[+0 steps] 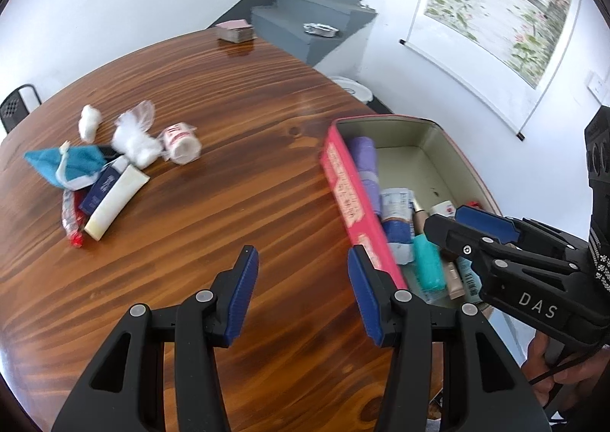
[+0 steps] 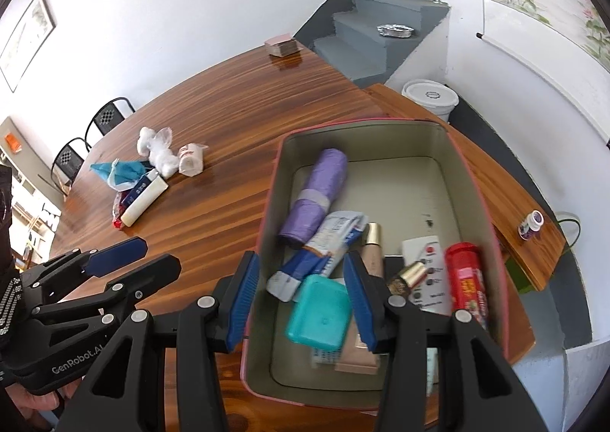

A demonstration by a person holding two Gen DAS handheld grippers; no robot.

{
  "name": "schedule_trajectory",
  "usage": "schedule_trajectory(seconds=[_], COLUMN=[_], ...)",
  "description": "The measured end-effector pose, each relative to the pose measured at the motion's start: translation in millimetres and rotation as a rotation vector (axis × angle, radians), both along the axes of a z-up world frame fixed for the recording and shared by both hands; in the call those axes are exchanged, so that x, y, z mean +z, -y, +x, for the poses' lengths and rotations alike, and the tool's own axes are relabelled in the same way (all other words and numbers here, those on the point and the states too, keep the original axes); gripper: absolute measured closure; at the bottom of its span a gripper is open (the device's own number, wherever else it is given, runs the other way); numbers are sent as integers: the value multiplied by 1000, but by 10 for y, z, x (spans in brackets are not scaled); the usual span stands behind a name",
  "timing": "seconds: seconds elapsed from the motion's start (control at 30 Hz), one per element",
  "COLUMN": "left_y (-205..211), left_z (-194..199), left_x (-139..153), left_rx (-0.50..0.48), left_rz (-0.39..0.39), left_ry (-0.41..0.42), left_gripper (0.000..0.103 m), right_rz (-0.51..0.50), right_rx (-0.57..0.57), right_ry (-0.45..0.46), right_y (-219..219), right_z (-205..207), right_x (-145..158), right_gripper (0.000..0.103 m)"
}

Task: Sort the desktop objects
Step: 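Return both tools from the box toward the remaining table items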

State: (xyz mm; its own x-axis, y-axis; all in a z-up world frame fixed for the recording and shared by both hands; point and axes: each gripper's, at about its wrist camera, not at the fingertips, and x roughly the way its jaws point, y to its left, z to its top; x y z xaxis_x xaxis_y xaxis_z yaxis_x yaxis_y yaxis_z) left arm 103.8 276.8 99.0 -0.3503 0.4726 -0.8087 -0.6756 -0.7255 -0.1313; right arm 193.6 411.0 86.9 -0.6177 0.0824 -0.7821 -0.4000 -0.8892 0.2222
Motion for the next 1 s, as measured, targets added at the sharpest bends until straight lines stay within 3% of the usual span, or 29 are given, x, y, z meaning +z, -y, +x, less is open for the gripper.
schedule_trajectory(seconds=[0.27,0.43,1.0], left_y=[296,482,1090], left_z=[-166,-282,-639], left_x=[-29,-38,-188], left_rx=[75,122,254], left_rz=[-10,-20,-45], left_ry=[10,10,60], left_gripper=[50,50,50], right_rz=[-9,-6,-4], right_rx=[54,82,173], right_ry=[11,19,74], right_y=[224,367,859], right_z=[-208,-326,-778], right_x=[-17,-26,-136], right_gripper=[52,42,37])
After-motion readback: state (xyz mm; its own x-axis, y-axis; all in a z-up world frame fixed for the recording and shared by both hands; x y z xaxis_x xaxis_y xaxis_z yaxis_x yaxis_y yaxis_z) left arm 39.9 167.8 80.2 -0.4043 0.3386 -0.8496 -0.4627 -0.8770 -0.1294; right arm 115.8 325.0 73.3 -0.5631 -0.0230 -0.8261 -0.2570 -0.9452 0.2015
